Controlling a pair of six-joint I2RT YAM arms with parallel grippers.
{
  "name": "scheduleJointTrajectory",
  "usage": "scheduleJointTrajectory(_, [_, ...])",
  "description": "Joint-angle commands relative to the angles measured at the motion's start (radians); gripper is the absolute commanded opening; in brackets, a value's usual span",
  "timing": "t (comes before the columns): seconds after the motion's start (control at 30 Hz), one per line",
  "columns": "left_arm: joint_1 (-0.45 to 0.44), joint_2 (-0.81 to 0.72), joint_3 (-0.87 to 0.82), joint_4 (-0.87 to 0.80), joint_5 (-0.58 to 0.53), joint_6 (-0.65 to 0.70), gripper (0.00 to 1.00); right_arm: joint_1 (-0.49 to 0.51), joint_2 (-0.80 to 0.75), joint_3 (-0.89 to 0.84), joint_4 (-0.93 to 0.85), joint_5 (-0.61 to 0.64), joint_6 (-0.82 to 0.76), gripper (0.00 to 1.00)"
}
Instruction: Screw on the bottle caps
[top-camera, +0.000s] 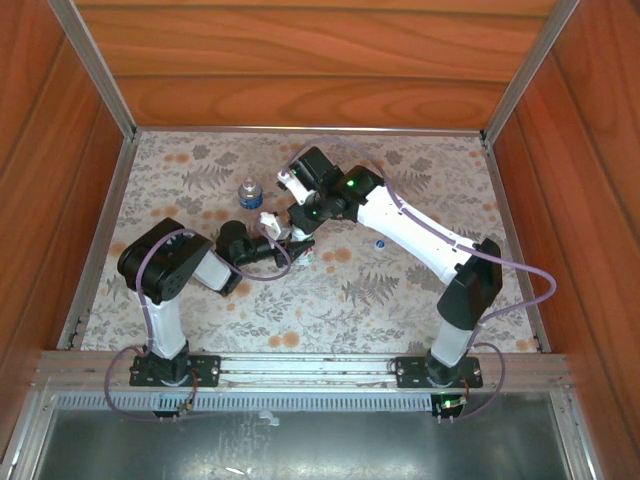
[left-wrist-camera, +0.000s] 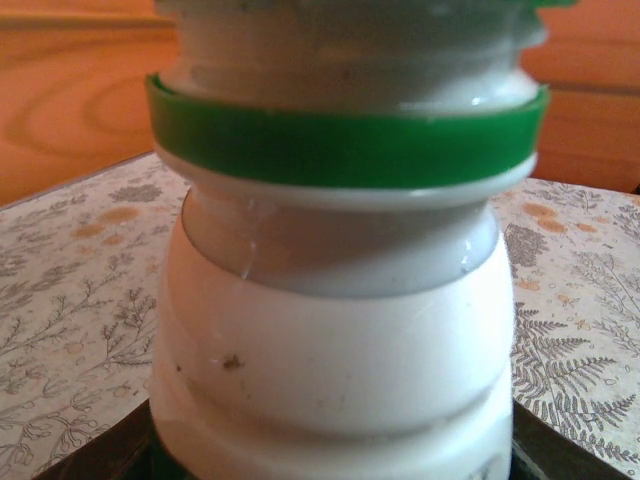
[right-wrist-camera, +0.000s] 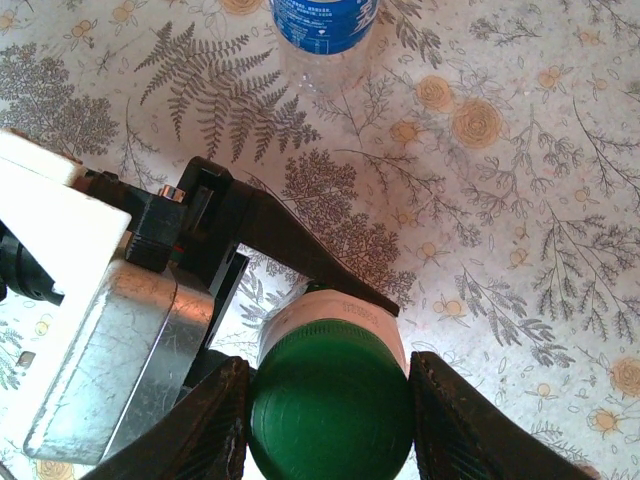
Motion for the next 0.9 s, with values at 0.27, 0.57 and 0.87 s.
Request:
scheduleJointTrajectory(0.27, [0.004, 0.020, -0.006, -0.011, 0.026, 0.008, 0.54, 0.000, 0.010, 0.038, -0.033, -0.017, -0.016, 0.52])
scheduleJointTrajectory(0.57, [0.005, 0.014, -0.008, -0.010, 0.028, 0.008, 0.54, 0.000, -0.025, 0.023, 0.001, 0.005, 0.006, 0.62])
scheduleJointTrajectory(0.87, [0.004, 0.015, -0.007, -0.011, 0.034, 0.005, 0.54, -0.032, -0.098, -0.072, 0.097, 0.014, 0.069, 0.59])
